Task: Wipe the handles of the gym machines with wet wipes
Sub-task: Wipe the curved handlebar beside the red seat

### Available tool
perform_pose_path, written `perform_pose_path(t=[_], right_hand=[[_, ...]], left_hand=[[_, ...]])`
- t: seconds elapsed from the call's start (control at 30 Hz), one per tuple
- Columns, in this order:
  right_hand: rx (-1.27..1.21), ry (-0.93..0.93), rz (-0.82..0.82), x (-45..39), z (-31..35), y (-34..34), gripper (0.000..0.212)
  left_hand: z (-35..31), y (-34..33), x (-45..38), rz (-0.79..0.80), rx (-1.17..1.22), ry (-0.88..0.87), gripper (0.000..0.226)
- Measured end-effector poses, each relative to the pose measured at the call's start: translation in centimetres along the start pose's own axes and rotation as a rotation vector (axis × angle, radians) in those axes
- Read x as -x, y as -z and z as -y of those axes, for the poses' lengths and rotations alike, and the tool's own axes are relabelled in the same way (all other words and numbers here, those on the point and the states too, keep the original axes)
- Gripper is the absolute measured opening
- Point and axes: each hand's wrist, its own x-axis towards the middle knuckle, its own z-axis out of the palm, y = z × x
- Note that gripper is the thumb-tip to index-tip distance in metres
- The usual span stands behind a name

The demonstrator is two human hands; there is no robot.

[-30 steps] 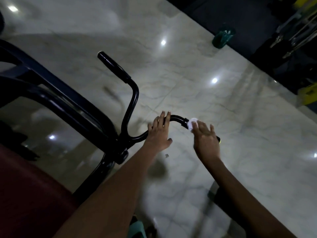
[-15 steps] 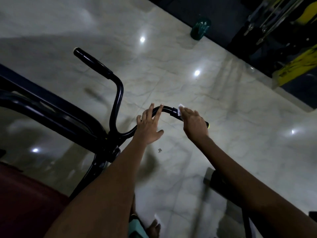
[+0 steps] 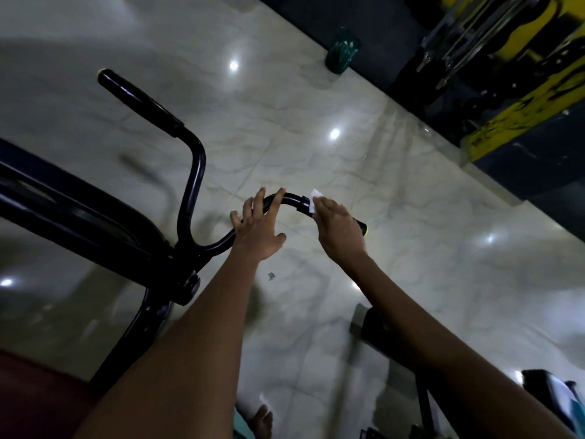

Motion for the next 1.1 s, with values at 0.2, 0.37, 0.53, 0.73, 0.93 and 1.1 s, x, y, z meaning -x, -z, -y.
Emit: perform_pose_path(t=[0.2, 0.37, 0.53, 0.73, 0.93, 1.1], right_hand=[[0.038, -0.105, -0.01, -0.7, 0.0, -0.2, 0.039], [-0.02, 0.004, -0.094, 0.0, 0.1, -1.5, 0.036], [-0.001, -0.148, -0.066, -0.7, -0.6, -1.3, 0.038], [0.03, 0.027, -0.176, 0.2, -0.2, -2.5, 0.035], [0.038, -0.047, -0.121, -1.0, 0.0, -1.6, 0.03], [0.091, 0.111, -0.175, 0.4, -0.6, -2.9, 0.042]], left_hand=[[0.0, -0.1, 0.0, 0.008, 0.015, 0.002, 0.092], [0.3, -0.4, 0.0, -0.029, -0.014, -0.019, 0.093], [0.2, -0.8, 0.1, -0.094, -0.005, -0.027, 0.089], [-0.2, -0.8, -0.1, -0.261, -0.078, -0.183, 0.077], [0.7, -1.9, -0.3, -0.302, -0.142, -0.246, 0.094], [0.6, -1.7, -0.2, -0.297, -0.132, -0.247, 0.094]])
